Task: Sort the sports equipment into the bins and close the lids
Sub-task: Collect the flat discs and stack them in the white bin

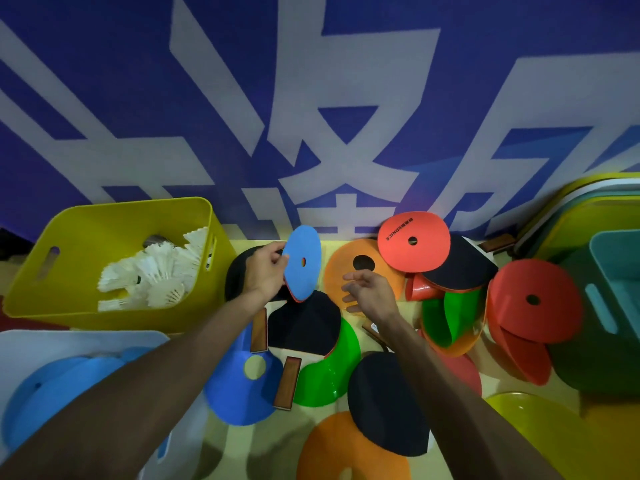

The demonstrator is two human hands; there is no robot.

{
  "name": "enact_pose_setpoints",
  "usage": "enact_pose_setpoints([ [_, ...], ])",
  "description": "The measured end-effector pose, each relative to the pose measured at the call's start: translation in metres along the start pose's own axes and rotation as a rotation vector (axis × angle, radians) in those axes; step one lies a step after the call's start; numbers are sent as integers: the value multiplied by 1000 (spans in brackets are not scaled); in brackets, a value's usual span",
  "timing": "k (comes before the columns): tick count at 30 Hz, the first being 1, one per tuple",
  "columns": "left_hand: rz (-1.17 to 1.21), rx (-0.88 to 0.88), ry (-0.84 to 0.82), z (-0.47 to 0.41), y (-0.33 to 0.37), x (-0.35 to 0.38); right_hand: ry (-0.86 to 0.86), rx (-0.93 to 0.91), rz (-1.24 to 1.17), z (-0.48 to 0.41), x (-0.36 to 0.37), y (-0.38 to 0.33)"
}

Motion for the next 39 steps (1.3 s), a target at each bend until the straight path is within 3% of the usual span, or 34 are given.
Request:
enact_pose_setpoints([
  [11,265,77,-104,57,41,-92,174,-74,149,20,34,-55],
  [15,387,84,-119,81,35,-143,122,-108,112,41,80,-81],
  [25,459,-6,159,129,-76,-300,-77,-404,396,109,235,-130],
  [32,274,-114,337,162,-178,-359,-284,-471,661,142,333,-94],
  [39,-14,-244,171,156,-218,-343,-346,-391,745,151,351,-64],
])
Point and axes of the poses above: each hand's wrist, its own z-axis away from the middle knuckle, its own x-axis out of the palm, y = z × x, the point moved 7 cm from there along -z, towards the middle knuckle
